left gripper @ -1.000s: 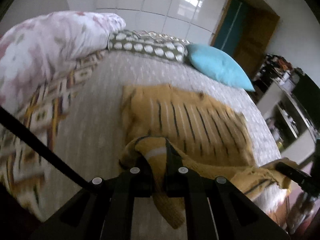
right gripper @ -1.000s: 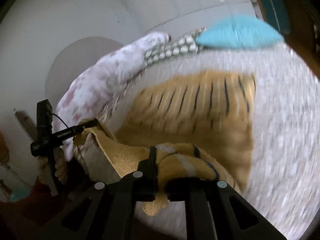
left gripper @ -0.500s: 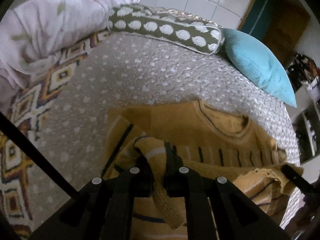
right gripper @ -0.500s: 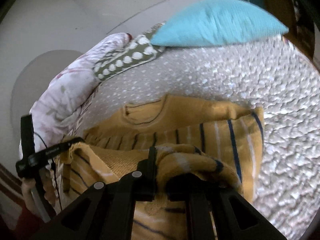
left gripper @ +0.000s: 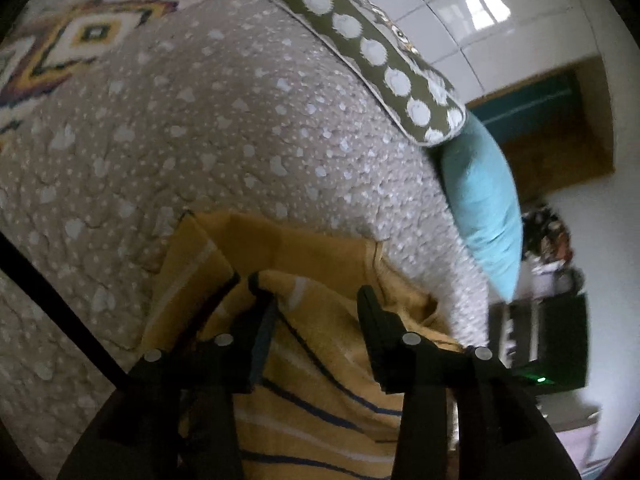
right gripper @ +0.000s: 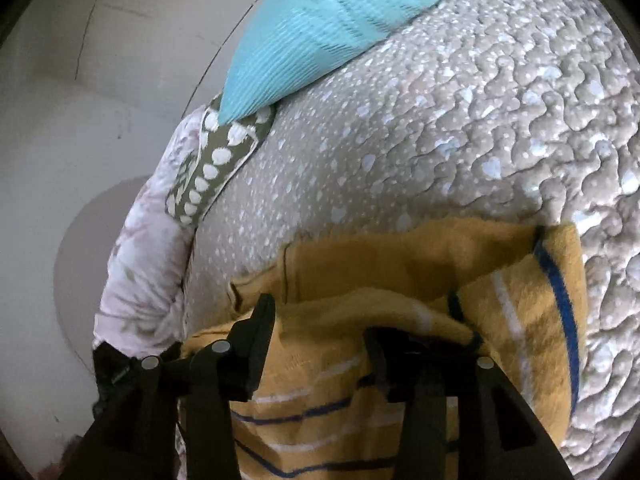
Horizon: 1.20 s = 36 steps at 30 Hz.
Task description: Fold small clothes
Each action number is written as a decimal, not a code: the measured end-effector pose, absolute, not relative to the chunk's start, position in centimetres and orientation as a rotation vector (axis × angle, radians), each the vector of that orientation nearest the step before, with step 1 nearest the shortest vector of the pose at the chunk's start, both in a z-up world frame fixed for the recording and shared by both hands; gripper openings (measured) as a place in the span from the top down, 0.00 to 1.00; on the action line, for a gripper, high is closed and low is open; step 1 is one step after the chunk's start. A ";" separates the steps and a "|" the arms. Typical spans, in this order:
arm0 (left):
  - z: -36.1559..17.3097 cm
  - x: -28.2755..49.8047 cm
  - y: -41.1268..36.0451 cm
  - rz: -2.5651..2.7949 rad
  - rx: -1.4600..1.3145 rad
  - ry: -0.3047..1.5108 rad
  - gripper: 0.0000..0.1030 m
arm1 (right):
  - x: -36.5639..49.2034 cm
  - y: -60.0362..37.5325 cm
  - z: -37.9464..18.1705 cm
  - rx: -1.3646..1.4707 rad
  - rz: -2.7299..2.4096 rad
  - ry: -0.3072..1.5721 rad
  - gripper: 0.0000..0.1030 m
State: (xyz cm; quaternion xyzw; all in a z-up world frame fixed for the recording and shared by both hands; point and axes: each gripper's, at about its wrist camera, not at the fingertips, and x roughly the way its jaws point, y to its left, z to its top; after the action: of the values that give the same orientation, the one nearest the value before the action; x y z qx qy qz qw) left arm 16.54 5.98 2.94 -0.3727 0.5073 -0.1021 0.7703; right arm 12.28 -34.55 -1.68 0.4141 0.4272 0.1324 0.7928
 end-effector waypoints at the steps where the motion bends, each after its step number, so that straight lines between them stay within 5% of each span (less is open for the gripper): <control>1: 2.9 16.6 6.3 -0.227 -0.838 1.097 0.61 | 12.5 -34.7 -1.6 0.897 0.281 0.918 0.54; 7: 4.4 16.0 8.3 -0.194 -0.899 1.040 0.54 | 13.5 -36.3 -0.1 0.981 0.237 0.878 0.29; 11: 6.0 14.9 10.3 -0.160 -0.904 1.000 0.40 | 12.8 -37.7 1.7 0.970 0.194 0.848 0.28; 18: 7.4 9.8 10.8 -0.135 -0.598 1.031 0.36 | 5.7 -37.6 4.2 0.639 0.222 0.908 0.28; 27: 1.3 2.2 9.1 -0.273 -0.390 1.109 0.35 | -4.7 -35.8 0.0 0.434 0.225 0.972 0.28; 28: 1.0 1.8 8.8 -0.262 -0.366 1.098 0.35 | -5.0 -35.5 -0.6 0.445 0.233 0.977 0.33; 29: 1.0 1.5 8.5 -0.249 -0.329 1.094 0.43 | -5.2 -35.3 -1.3 0.466 0.238 0.978 0.55; 30: 1.1 1.5 8.3 -0.239 -0.304 1.103 0.67 | -5.2 -35.2 -1.6 0.472 0.233 0.982 0.63; 32: 2.1 1.6 8.3 -0.275 -0.297 1.144 0.92 | -5.4 -35.8 -1.5 0.504 0.227 0.978 0.86; 36: 5.7 0.9 8.6 -0.169 -0.073 1.065 0.94 | -6.8 -38.3 -0.3 0.549 0.197 0.964 0.91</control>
State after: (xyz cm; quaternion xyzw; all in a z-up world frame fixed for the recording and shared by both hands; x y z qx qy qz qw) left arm 0.94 8.59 5.68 -0.0346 0.5071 -0.0805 0.8574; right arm -6.84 -38.31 -0.32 0.2600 0.4571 0.0932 0.8454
